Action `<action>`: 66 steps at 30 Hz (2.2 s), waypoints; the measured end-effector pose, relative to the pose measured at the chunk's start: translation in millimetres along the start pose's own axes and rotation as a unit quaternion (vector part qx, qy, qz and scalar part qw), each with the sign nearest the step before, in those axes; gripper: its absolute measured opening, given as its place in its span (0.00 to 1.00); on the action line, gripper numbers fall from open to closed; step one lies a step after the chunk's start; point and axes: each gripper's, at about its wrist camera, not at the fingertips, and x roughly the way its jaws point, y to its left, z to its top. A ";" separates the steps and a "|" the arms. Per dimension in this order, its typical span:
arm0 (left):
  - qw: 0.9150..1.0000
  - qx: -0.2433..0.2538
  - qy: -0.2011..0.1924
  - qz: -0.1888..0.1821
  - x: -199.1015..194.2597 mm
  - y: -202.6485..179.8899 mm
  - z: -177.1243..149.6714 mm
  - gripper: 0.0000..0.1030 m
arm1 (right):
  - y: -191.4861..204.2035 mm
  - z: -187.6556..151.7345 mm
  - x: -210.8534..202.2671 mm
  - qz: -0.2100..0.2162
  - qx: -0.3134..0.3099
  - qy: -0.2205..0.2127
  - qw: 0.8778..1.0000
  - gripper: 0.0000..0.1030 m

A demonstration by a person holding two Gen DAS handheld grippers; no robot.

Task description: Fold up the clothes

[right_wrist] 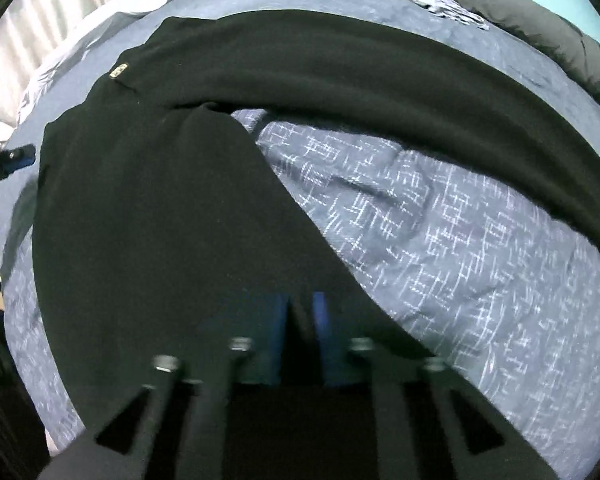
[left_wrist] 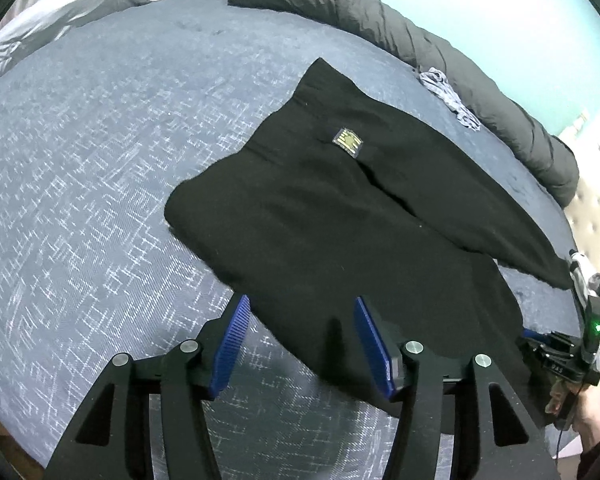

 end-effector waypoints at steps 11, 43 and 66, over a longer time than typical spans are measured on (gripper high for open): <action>1.000 -0.011 -0.019 0.015 -8.0 15.4 12.9 0.57 | -67.0 8.2 -36.8 -0.027 0.086 -0.062 0.994 0.00; 0.999 -0.020 -0.006 -0.042 10.2 24.1 19.7 0.05 | -30.3 10.3 -28.0 0.018 0.008 -0.065 0.998 0.02; 0.995 -0.080 0.006 -0.066 23.5 44.7 22.4 0.55 | -46.6 0.9 -5.0 -0.006 0.025 -0.028 0.999 0.03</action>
